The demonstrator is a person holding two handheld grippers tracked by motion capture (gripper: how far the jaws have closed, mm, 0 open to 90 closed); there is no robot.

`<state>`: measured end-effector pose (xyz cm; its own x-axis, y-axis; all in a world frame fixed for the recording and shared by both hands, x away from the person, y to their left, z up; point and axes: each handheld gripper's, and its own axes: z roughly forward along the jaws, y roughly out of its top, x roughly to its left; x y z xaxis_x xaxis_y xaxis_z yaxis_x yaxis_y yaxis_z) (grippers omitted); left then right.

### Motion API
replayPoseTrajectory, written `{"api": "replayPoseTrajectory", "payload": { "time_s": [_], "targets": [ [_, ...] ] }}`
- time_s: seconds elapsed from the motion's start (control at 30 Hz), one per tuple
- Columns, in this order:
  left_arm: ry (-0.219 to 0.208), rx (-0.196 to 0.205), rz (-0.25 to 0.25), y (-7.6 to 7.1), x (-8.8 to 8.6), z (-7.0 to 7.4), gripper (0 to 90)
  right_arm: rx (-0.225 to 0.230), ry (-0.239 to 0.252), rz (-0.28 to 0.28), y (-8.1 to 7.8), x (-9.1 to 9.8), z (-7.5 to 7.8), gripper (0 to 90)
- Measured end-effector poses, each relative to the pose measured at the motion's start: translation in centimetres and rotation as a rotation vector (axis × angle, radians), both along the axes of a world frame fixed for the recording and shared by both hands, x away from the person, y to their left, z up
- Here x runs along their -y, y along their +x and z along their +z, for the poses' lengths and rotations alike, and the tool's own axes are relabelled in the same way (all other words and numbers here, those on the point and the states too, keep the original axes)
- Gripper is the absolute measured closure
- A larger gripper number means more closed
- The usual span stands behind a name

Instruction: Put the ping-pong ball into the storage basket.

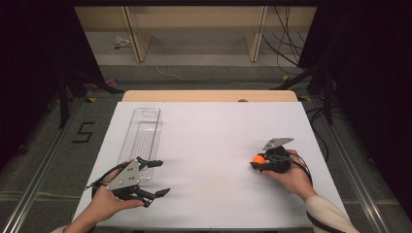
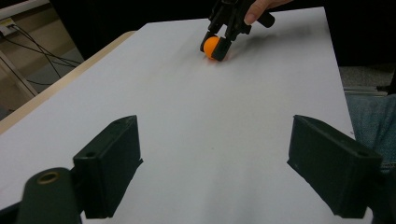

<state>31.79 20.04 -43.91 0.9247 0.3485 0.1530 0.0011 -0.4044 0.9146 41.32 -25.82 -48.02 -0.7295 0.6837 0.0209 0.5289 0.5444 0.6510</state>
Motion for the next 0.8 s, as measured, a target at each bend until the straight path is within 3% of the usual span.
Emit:
{"api": "replayPoseTrajectory", "payload": {
  "time_s": [0.3,0.8],
  "targets": [
    [0.000,0.001,0.001,0.0,0.0,0.0,16.6,0.016,0.018,-0.003,-0.1,0.0,0.4,51.3],
    [0.001,0.001,0.001,0.0,0.0,0.0,16.6,0.090,0.085,0.004,-0.2,-0.6,2.5,51.4]
  ]
}}
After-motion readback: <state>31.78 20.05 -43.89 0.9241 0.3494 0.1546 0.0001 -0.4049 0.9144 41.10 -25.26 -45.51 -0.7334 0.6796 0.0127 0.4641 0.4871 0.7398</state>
